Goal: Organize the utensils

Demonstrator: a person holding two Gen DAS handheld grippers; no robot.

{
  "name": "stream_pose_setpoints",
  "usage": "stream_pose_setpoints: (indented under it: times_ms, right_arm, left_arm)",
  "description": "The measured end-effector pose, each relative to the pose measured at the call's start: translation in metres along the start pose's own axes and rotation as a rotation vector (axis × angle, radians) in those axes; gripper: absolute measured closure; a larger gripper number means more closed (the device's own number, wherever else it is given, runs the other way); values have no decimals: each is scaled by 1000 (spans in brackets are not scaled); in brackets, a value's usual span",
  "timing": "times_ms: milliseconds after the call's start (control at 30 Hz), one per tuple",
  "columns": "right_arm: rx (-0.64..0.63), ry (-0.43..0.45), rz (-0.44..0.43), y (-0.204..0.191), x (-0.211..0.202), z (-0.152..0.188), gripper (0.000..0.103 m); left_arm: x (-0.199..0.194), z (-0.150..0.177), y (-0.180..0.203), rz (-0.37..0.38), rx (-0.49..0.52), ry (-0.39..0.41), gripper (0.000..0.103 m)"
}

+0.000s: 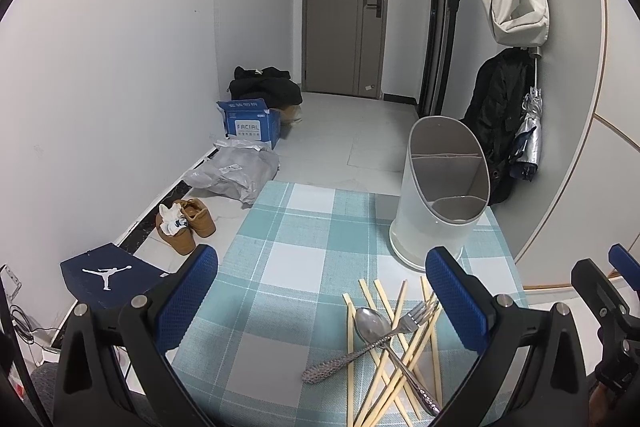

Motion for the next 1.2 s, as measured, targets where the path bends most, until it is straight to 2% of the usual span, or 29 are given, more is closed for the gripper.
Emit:
stream_pose_setpoints:
  times_ms: [867,1200]
  right_arm:
    - [8,1,-11,-1,0,1,0]
    - [1,5,-69,-9,0,0,0]
  left_arm:
    - [7,6,-3,-5,-15,-51,1]
    - [10,7,-7,-22,-30,-48,1]
Point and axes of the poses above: each gripper's, at about its wrist camera, not at the fingertips, and x roughly the way its jaws point, y to its right, z to its underside, the point moved 8 cm from there along x, roughly the way its jaws point, and after that the axes turned 15 degrees about -x, right-handed, at the moved point
